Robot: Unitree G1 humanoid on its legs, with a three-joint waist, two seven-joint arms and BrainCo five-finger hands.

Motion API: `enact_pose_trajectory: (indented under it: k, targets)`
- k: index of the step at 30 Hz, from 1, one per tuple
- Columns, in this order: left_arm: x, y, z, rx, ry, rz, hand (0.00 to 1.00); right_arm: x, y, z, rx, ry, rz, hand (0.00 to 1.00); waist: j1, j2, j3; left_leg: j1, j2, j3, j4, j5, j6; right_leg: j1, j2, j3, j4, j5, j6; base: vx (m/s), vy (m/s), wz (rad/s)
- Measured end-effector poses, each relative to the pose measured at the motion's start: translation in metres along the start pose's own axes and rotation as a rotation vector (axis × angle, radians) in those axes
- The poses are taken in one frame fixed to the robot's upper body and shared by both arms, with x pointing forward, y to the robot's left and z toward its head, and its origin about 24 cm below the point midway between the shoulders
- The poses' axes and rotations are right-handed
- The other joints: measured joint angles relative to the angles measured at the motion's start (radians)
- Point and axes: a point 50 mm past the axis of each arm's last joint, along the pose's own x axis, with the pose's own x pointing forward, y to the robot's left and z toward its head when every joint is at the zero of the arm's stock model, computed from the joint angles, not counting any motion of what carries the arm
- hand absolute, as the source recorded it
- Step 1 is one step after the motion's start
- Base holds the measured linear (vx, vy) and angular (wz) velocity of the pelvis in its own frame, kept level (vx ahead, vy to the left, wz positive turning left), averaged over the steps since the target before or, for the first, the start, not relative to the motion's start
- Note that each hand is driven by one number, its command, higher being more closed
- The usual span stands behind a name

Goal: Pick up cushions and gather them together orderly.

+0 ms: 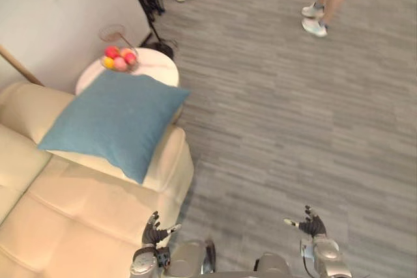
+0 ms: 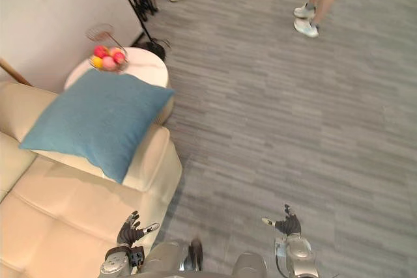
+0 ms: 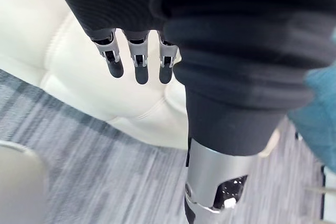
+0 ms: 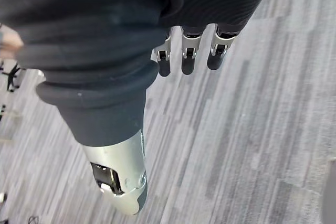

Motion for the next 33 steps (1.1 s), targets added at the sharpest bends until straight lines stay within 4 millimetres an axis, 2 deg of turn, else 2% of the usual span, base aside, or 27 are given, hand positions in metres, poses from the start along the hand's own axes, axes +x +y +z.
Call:
enact_pose_trajectory:
  k: [2,3,4,5,6,7,8,9,10,11,12,13,14,15,16,17,18,19,20,22,25,26,27,28,30,31,33]
  targets:
    - [0.002,0.004,0.004,-0.024,-0.012,0.031,0.00,-0.002,0.001,-0.004,-0.006,0.009,0.008,0.00,-0.001,0.012,-0.009,0.057,0.000,-0.077,-0.034,0.000,-0.001,-0.057,0.032,-0.028,-0.137,-0.038,-0.062,0.49,-0.030,1.01]
    - [0.002,0.004,0.005,-0.031,-0.017,0.037,0.00,-0.003,0.001,-0.005,-0.006,0.011,0.009,0.00,-0.002,0.016,-0.011,0.071,0.003,-0.100,-0.041,0.000,-0.001,-0.070,0.050,-0.015,-0.219,-0.044,-0.072,0.46,-0.092,1.35]
    - [0.004,0.003,0.007,-0.046,-0.023,0.050,0.00,-0.004,-0.001,-0.006,-0.005,0.007,0.006,0.00,-0.003,0.020,-0.012,0.089,0.004,-0.161,-0.040,-0.004,-0.009,-0.103,0.103,0.066,-0.391,-0.042,-0.071,0.45,-0.138,1.32]
    - [0.005,0.004,0.011,-0.057,-0.032,0.057,0.00,-0.005,-0.002,-0.008,-0.005,0.009,0.002,0.00,-0.004,0.020,-0.013,0.099,0.004,-0.192,-0.037,-0.013,-0.026,-0.121,0.131,0.122,-0.471,-0.035,-0.066,0.53,-0.211,1.79]
    - [0.008,0.001,0.016,-0.069,-0.046,0.061,0.00,-0.008,-0.003,-0.014,-0.006,0.025,0.000,0.00,-0.003,0.016,-0.016,0.107,0.005,-0.255,-0.023,-0.038,-0.072,-0.133,0.166,0.232,-0.606,0.011,-0.055,0.52,-0.277,1.87]
    - [0.009,0.003,0.018,-0.067,-0.053,0.076,0.00,-0.011,-0.001,-0.020,-0.002,0.041,0.003,0.00,-0.003,-0.003,-0.021,0.102,-0.004,-0.293,0.003,-0.070,-0.125,-0.126,0.168,0.312,-0.736,0.114,-0.045,0.43,-0.280,1.96]
    - [0.010,0.005,0.020,-0.059,-0.059,0.079,0.00,-0.013,0.000,-0.024,0.005,0.052,0.003,0.00,-0.008,-0.011,-0.018,0.104,-0.009,-0.318,0.023,-0.085,-0.147,-0.113,0.152,0.308,-0.742,0.224,-0.031,0.35,-0.255,1.63]
    - [0.009,-0.002,0.019,-0.082,-0.049,0.070,0.00,-0.014,-0.004,-0.027,0.006,0.066,-0.008,0.00,-0.002,0.020,-0.022,0.099,0.019,-0.340,0.039,-0.096,-0.162,-0.099,0.157,0.254,-0.708,0.202,-0.051,0.32,-0.260,1.22]
    - [0.007,-0.007,0.018,-0.100,-0.053,0.063,0.00,-0.013,-0.003,-0.022,0.021,0.051,-0.012,0.00,0.007,0.026,-0.029,0.090,0.042,-0.331,0.042,-0.077,-0.198,-0.093,0.151,0.218,-0.692,0.176,-0.074,0.43,-0.369,1.37]
    - [0.005,-0.010,0.016,-0.110,-0.049,0.057,0.00,-0.009,-0.003,-0.010,0.033,0.007,-0.017,0.00,-0.003,0.026,-0.028,0.080,0.066,-0.297,0.044,-0.045,-0.252,-0.068,0.130,0.147,-0.676,0.145,-0.094,0.39,-0.355,1.65]
    - [0.005,-0.015,0.017,-0.120,-0.049,0.048,0.00,-0.009,-0.003,-0.006,0.042,-0.016,-0.020,0.00,-0.010,0.027,-0.028,0.065,0.091,-0.251,0.062,-0.019,-0.291,-0.031,0.114,0.084,-0.681,0.130,-0.110,0.29,-0.292,1.67]
    - [0.006,-0.016,0.018,-0.124,-0.051,0.044,0.00,-0.009,-0.002,-0.006,0.047,-0.017,-0.020,0.00,-0.010,0.027,-0.028,0.058,0.110,-0.211,0.088,-0.006,-0.305,-0.002,0.108,0.050,-0.693,0.126,-0.116,0.22,-0.225,1.91]
    - [0.006,-0.018,0.020,-0.126,-0.057,0.041,0.00,-0.011,-0.002,-0.007,0.057,-0.021,-0.020,0.00,-0.009,0.017,-0.022,0.010,0.165,-0.078,0.180,0.027,-0.302,0.082,0.102,-0.018,-0.739,0.119,-0.129,0.19,-0.190,1.70]
    - [0.008,-0.017,0.022,-0.122,-0.066,0.040,0.00,-0.011,0.001,-0.006,0.068,-0.030,-0.016,0.00,0.000,0.006,-0.020,-0.016,0.216,0.053,0.217,0.010,-0.277,0.134,0.099,-0.050,-0.776,0.117,-0.132,0.17,-0.146,1.59]
    - [0.008,-0.017,0.022,-0.109,-0.067,0.035,0.00,-0.010,0.002,-0.004,0.078,-0.035,-0.017,0.00,0.002,0.009,-0.024,-0.024,0.236,0.123,0.209,-0.007,-0.251,0.150,0.093,-0.065,-0.789,0.117,-0.132,0.09,-0.036,1.22]
    - [0.008,-0.018,0.022,-0.081,-0.066,0.016,0.00,-0.008,0.000,-0.001,0.098,-0.042,-0.027,0.00,0.000,0.002,-0.023,-0.044,0.271,0.266,0.131,0.006,-0.224,0.164,0.081,-0.111,-0.797,0.113,-0.125,0.10,0.010,1.12]
    - [0.008,-0.019,0.023,-0.061,-0.071,0.004,0.00,-0.007,-0.005,0.001,0.103,-0.050,-0.038,0.00,-0.004,0.012,-0.028,-0.055,0.288,0.355,0.074,0.046,-0.194,0.163,0.075,-0.136,-0.798,0.098,-0.103,0.09,0.050,1.05]
    - [0.009,-0.017,0.025,-0.050,-0.076,0.003,0.00,-0.007,-0.003,0.000,0.107,-0.044,-0.036,0.00,-0.006,0.013,-0.033,-0.054,0.283,0.384,0.060,0.046,-0.193,0.164,0.065,-0.148,-0.803,0.091,-0.090,0.05,0.110,0.96]
    - [0.011,-0.015,0.028,-0.027,-0.086,-0.001,0.00,-0.008,0.003,-0.005,0.118,-0.015,-0.023,0.00,-0.004,-0.005,-0.030,-0.063,0.265,0.426,0.030,0.055,-0.178,0.163,0.049,-0.172,-0.823,0.091,-0.086,0.03,0.119,0.73]
    - [0.011,-0.008,0.027,0.001,-0.083,-0.002,0.00,-0.010,0.009,-0.013,0.126,0.019,-0.012,0.00,-0.002,-0.013,-0.032,-0.061,0.241,0.421,-0.004,0.059,-0.172,0.163,0.046,-0.176,-0.833,0.095,-0.080,0.02,0.083,0.40]
    - [0.008,0.000,0.014,0.024,-0.040,0.008,0.00,-0.010,0.004,-0.019,0.125,0.050,-0.027,0.00,-0.011,-0.015,-0.030,-0.002,0.192,0.429,-0.059,0.058,-0.148,0.142,-0.003,-0.137,-0.722,0.072,-0.059,0.00,0.062,-0.06]
    - [0.006,0.002,0.008,0.028,-0.020,0.012,0.00,-0.009,0.002,-0.018,0.124,0.047,-0.032,0.00,-0.030,-0.015,-0.030,0.032,0.177,0.432,-0.091,0.041,-0.130,0.103,-0.024,-0.110,-0.610,0.064,-0.048,-0.05,0.055,0.02]
    - [0.006,0.002,0.006,0.047,-0.011,0.002,0.00,-0.008,0.002,-0.016,0.121,0.042,-0.032,0.00,-0.055,-0.023,-0.028,0.039,0.166,0.428,-0.103,0.018,-0.126,0.055,-0.043,-0.077,-0.494,0.065,-0.047,-0.07,0.054,0.07]
    - [0.006,0.003,0.006,0.059,-0.012,-0.003,0.00,-0.008,0.002,-0.015,0.121,0.039,-0.031,0.00,-0.056,-0.028,-0.027,0.049,0.153,0.423,-0.109,0.010,-0.126,0.033,-0.058,-0.054,-0.438,0.065,-0.046,-0.07,0.020,0.14]
    - [0.007,0.005,0.007,0.096,-0.013,-0.022,0.00,-0.009,0.001,-0.019,0.119,0.048,-0.034,0.00,-0.072,-0.057,-0.029,0.077,0.125,0.407,-0.118,0.004,-0.124,-0.027,-0.080,0.016,-0.315,0.071,-0.052,0.01,-0.024,0.22]
    - [0.007,0.006,0.007,0.106,-0.015,-0.021,0.00,-0.013,-0.001,-0.025,0.116,0.065,-0.038,0.00,-0.085,-0.053,-0.028,0.079,0.127,0.389,-0.118,0.004,-0.122,-0.035,-0.054,0.056,-0.317,0.029,-0.048,0.06,-0.062,0.36]
    - [0.009,0.006,0.011,0.110,-0.026,-0.023,0.00,-0.013,-0.004,-0.026,0.108,0.070,-0.045,0.00,-0.099,-0.052,-0.028,0.074,0.141,0.368,-0.118,0.011,-0.119,-0.052,0.005,0.101,-0.400,-0.009,-0.052,0.05,-0.103,0.36]
